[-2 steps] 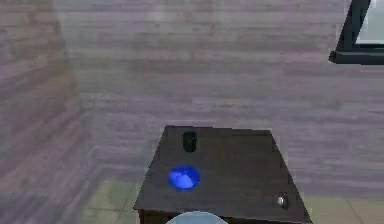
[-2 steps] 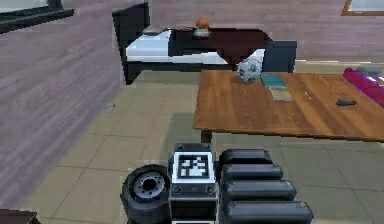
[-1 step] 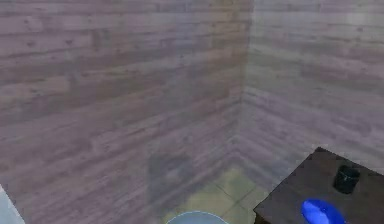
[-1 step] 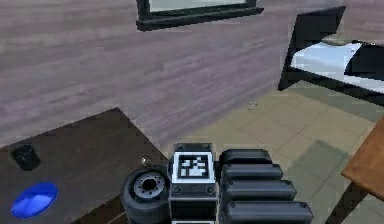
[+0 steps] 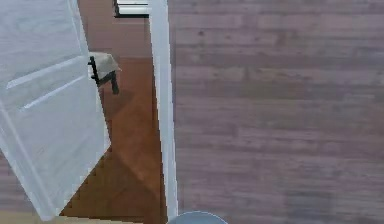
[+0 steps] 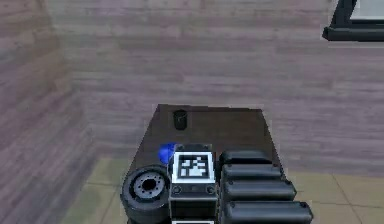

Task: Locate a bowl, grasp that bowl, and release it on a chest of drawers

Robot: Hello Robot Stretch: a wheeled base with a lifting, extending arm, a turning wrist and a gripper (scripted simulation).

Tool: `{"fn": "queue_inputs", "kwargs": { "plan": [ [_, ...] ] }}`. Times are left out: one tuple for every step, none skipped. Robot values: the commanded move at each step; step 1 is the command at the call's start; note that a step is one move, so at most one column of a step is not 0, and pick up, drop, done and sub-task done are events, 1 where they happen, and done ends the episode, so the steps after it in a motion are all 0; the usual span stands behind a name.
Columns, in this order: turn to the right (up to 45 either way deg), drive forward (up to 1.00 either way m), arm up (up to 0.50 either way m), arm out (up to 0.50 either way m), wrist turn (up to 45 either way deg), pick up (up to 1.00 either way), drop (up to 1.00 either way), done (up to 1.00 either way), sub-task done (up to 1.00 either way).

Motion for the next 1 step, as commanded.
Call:
{"fn": "queue_inputs", "kwargs": {
  "plan": [
    [-45.0,0.0,0.0,0.0,0.0,0.0,0.0,0.0,0.0]
  ]
}}
